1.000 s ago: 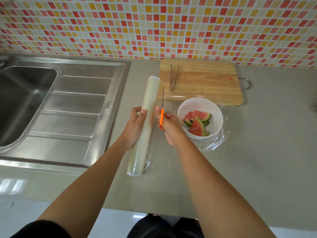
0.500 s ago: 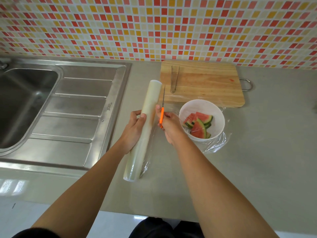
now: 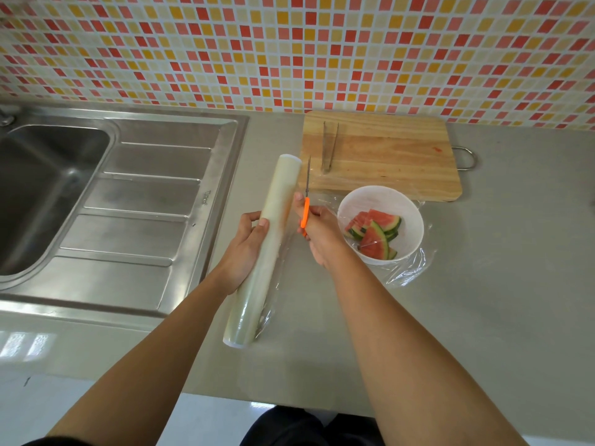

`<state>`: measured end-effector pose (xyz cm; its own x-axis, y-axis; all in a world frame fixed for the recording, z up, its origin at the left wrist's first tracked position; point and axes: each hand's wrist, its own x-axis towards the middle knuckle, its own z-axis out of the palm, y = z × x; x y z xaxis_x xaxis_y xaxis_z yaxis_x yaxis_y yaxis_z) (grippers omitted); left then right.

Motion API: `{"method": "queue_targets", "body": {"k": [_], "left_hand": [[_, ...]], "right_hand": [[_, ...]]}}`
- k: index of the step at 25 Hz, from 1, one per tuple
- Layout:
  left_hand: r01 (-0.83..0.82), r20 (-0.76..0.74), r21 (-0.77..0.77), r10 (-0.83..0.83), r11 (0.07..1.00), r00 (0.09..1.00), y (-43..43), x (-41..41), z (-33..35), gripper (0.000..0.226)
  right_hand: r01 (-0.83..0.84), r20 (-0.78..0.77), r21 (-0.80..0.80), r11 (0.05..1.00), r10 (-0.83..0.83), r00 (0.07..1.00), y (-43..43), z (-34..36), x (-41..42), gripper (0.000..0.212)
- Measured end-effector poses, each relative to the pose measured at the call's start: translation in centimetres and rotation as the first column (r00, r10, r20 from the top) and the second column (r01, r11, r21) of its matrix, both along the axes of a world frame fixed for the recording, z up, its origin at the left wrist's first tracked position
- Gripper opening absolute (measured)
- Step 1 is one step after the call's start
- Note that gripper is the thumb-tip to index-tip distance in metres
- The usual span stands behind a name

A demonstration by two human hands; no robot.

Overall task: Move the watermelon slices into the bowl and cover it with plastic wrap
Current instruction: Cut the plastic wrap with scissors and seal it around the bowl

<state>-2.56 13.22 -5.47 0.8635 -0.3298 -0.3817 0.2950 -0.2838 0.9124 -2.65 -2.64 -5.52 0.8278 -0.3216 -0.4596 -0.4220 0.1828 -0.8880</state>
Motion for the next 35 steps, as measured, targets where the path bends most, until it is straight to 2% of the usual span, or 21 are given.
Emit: {"method": "queue_targets", "body": {"k": [4, 9, 11, 16, 19, 22, 25, 27, 29, 32, 35], "left_hand": [[0.000, -0.002, -0.017, 0.000, 1.000, 1.000, 0.6, -0.1, 0.2, 0.031], [-0.005, -0.012, -0.033, 0.005, 0.999, 1.000, 1.0, -0.3, 0.5, 0.028], [-0.001, -0.018, -0.036, 0.001, 0.999, 1.000, 1.2, -0.4, 0.5, 0.027], [-0.005, -0.044, -0.047, 0.003, 0.999, 0.999, 2.0, -0.6, 0.9, 0.026], [-0.009, -0.068, -0.071, 0.004, 0.997, 0.998, 2.8, -0.4, 1.1, 0.028], [-0.074, -0.064, -0.073, 0.070, 0.995, 0.996, 3.2, -0.4, 1.5, 0.023], [-0.201, -0.041, -0.052, 0.199, 0.978, 0.979, 3.9, 0.5, 1.5, 0.017], [-0.254, -0.023, -0.017, 0.253, 0.967, 0.967, 4.2, 1.4, 1.5, 0.021], [-0.240, 0.054, 0.095, 0.236, 0.966, 0.970, 4.0, 2.0, 1.9, 0.032], [-0.150, 0.144, 0.317, 0.109, 0.936, 0.984, 3.1, 2.1, 2.2, 0.045], [-0.084, 0.219, 0.437, -0.015, 0.896, 0.976, 2.5, 2.1, 1.2, 0.052]], "right_hand": [[0.005, -0.010, 0.001, 1.000, -0.005, 1.000, 0.2, 0.0, 0.1, 0.060], [0.001, -0.028, 0.003, 1.000, -0.001, 1.000, 0.0, 0.0, 0.2, 0.052], [0.006, -0.029, 0.016, 1.000, -0.006, 1.000, 0.2, 0.1, 0.2, 0.055], [0.003, -0.019, -0.056, 0.998, -0.004, 1.000, 0.2, 0.6, 0.7, 0.059], [0.010, -0.022, -0.057, 0.998, -0.011, 1.000, 0.3, 1.2, 0.9, 0.053], [-0.016, -0.069, -0.159, 0.987, 0.006, 0.998, 0.7, 1.5, 0.9, 0.052], [-0.072, -0.125, -0.239, 0.968, 0.043, 0.991, 2.2, 1.3, 0.0, 0.041], [-0.136, -0.144, -0.348, 0.928, 0.090, 0.985, 3.3, 1.0, -1.0, 0.035], [-0.183, -0.163, -0.425, 0.886, 0.124, 0.979, 4.1, 0.8, -1.9, 0.030], [-0.252, -0.200, -0.577, 0.777, 0.165, 0.966, 4.9, 0.4, -3.2, 0.033], [-0.292, -0.263, -0.730, 0.618, 0.141, 0.954, 5.7, 0.7, -4.1, 0.030]]}}
